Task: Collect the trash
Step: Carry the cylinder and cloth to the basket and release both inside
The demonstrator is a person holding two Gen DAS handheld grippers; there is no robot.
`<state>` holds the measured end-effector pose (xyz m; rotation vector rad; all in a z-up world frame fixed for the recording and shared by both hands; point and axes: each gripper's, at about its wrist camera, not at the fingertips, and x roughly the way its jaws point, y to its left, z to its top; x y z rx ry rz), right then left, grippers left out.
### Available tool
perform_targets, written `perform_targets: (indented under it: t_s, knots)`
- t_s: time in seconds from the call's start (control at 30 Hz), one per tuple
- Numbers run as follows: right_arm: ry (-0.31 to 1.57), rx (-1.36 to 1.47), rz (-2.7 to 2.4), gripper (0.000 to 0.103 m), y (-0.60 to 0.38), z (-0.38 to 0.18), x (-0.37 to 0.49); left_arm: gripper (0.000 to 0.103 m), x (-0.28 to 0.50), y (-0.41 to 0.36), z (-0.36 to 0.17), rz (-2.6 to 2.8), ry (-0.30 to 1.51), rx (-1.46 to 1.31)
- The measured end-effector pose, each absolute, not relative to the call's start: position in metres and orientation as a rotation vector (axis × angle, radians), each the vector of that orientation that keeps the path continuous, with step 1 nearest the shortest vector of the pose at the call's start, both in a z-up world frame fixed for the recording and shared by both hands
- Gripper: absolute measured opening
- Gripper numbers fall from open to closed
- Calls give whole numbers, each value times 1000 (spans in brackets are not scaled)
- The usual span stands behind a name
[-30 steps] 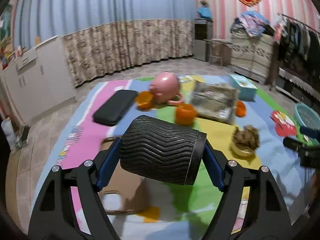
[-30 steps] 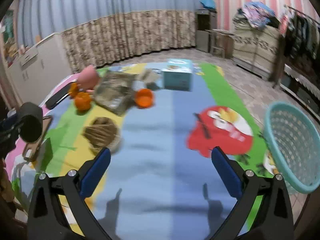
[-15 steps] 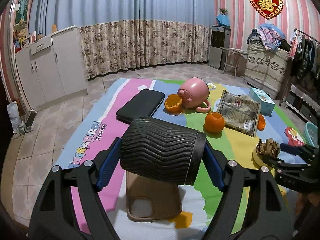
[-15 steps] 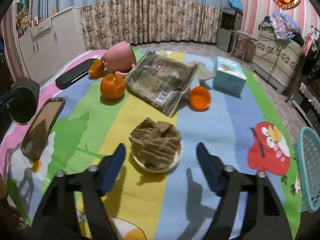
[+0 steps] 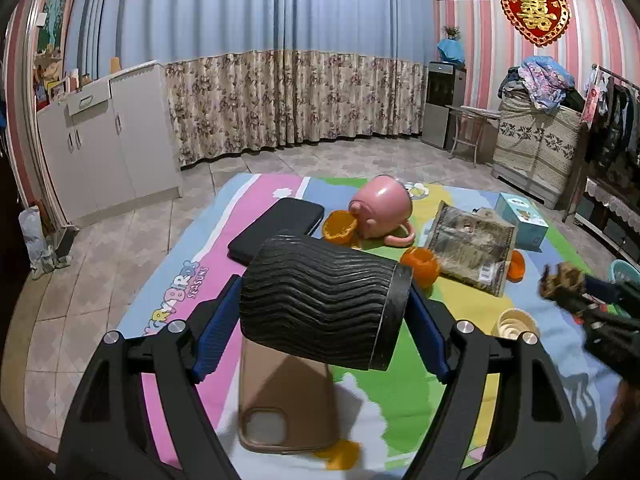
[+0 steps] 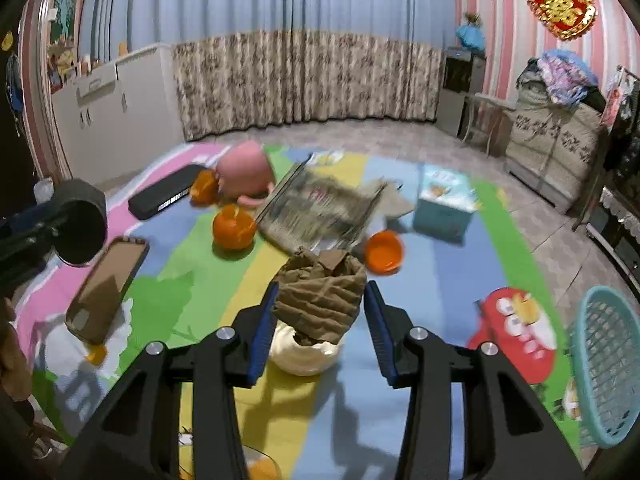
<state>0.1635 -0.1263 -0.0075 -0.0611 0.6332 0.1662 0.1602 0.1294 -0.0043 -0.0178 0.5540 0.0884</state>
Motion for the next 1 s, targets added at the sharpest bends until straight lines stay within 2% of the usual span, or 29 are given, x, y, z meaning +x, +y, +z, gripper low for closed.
perform_targets:
  t_s: [0.27,0.7,1.0]
  knots:
    - [595,-4,40,43,-219,14,145,76,157,85,9,32,534,-6]
    - [571,188,-199,43,-398,1,119,76,171,-10,10,-65,548,-6]
    - [559,212,-297,43,-464,1,109,76,183,-99,18,-173,535,14]
